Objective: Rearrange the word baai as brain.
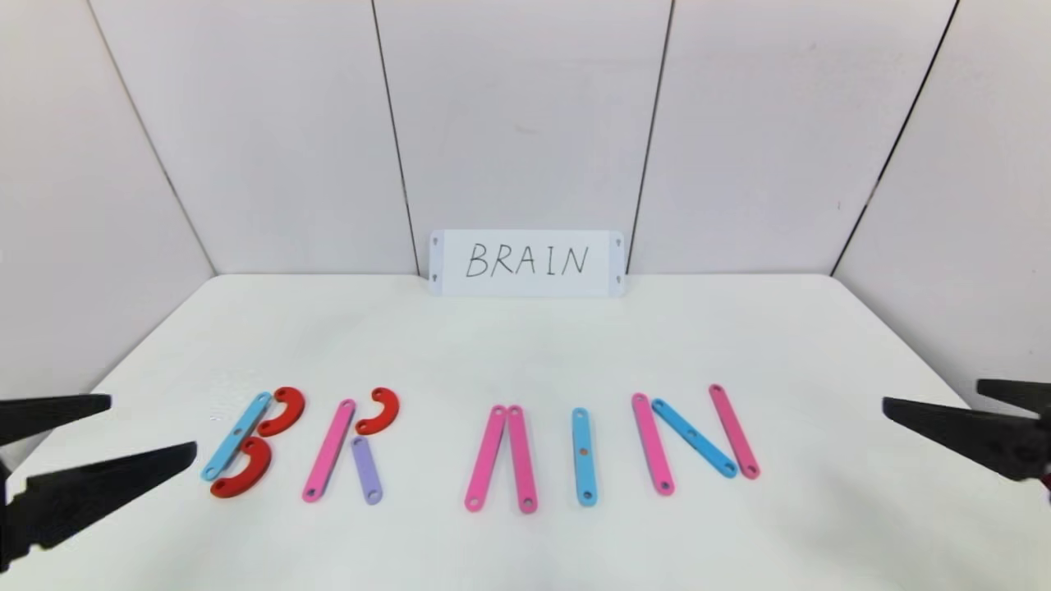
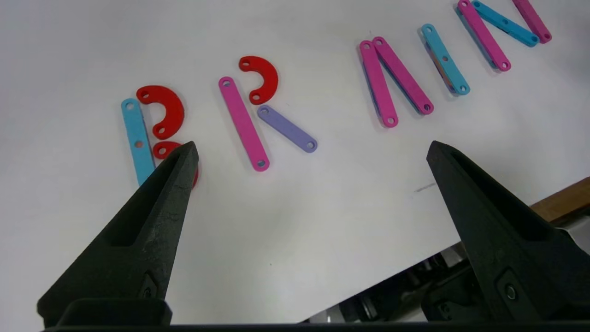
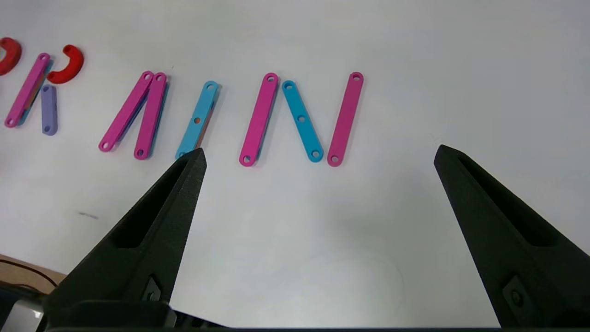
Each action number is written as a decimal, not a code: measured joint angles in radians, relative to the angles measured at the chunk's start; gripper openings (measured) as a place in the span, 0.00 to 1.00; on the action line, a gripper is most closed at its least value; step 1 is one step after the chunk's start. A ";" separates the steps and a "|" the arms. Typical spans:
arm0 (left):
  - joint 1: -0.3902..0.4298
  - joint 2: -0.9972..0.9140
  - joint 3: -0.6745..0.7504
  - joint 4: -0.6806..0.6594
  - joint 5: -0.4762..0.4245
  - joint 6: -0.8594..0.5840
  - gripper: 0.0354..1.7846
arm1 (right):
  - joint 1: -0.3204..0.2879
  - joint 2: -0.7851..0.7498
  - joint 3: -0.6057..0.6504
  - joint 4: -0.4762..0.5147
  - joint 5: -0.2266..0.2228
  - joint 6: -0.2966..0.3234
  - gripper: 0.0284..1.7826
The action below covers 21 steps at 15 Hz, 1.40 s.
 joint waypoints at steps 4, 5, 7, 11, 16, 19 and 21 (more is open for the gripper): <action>0.001 -0.303 0.162 -0.029 0.131 -0.011 0.97 | -0.006 -0.251 0.109 0.015 -0.010 -0.021 0.97; 0.002 -0.372 0.190 -0.029 0.173 -0.017 0.97 | -0.029 -0.305 0.130 0.016 -0.011 -0.032 0.97; 0.003 -0.476 0.227 -0.029 0.270 -0.047 0.97 | -0.145 -0.393 0.162 0.015 -0.009 -0.050 0.97; 0.027 -0.644 0.281 -0.022 0.351 -0.077 0.97 | -0.337 -0.579 0.218 0.009 0.006 -0.106 0.97; 0.052 -0.836 0.389 -0.039 0.361 -0.070 0.97 | -0.371 -0.850 0.375 -0.038 0.079 -0.220 0.97; 0.053 -0.877 0.489 -0.163 0.366 -0.069 0.97 | -0.373 -0.950 0.507 -0.149 0.087 -0.241 0.97; 0.053 -0.886 0.591 -0.273 0.366 -0.061 0.97 | -0.374 -0.977 0.603 -0.255 0.083 -0.263 0.97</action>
